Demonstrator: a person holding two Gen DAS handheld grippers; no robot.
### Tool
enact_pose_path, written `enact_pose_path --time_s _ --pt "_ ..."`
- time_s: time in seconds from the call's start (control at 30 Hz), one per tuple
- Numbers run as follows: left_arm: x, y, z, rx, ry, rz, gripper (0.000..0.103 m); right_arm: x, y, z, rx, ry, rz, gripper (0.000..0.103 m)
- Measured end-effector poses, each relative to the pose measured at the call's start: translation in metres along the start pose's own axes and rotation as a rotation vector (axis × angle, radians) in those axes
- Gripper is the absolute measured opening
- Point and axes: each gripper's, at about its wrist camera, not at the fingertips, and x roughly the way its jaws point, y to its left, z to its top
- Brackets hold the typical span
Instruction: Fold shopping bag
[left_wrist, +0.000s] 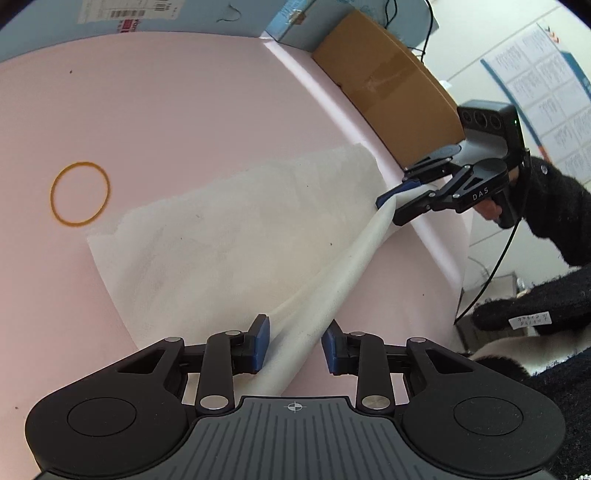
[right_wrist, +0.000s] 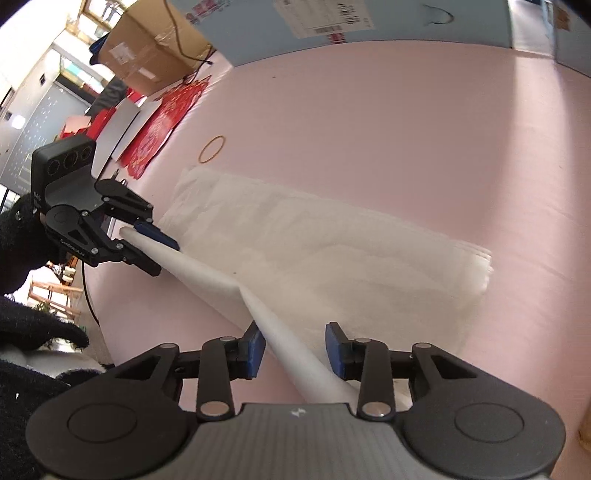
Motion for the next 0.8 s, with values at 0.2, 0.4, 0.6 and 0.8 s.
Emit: enact_pose_path --time_s 0.2,0.4,0.6,0.8 --pt "-0.003 0.002 -0.008 -0.134 -0.046 0.003 0.03 -0.011 -0.025 -0.022 0.178 -0.063 -0.02 0.034" --pt "-0.009 0.005 -0.015 -0.306 -0.12 0.104 0.03 -0.008 -0.003 -0.017 0.261 -0.104 -0.22 0.035" --pt "-0.019 0.005 -0.018 -0.422 -0.177 0.232 0.032 0.005 0.015 -0.019 0.212 -0.117 -0.349 0.033" --pt "-0.036 -0.007 -0.024 -0.41 -0.192 0.558 0.046 0.014 0.028 -0.023 0.151 -0.128 -0.424 0.032"
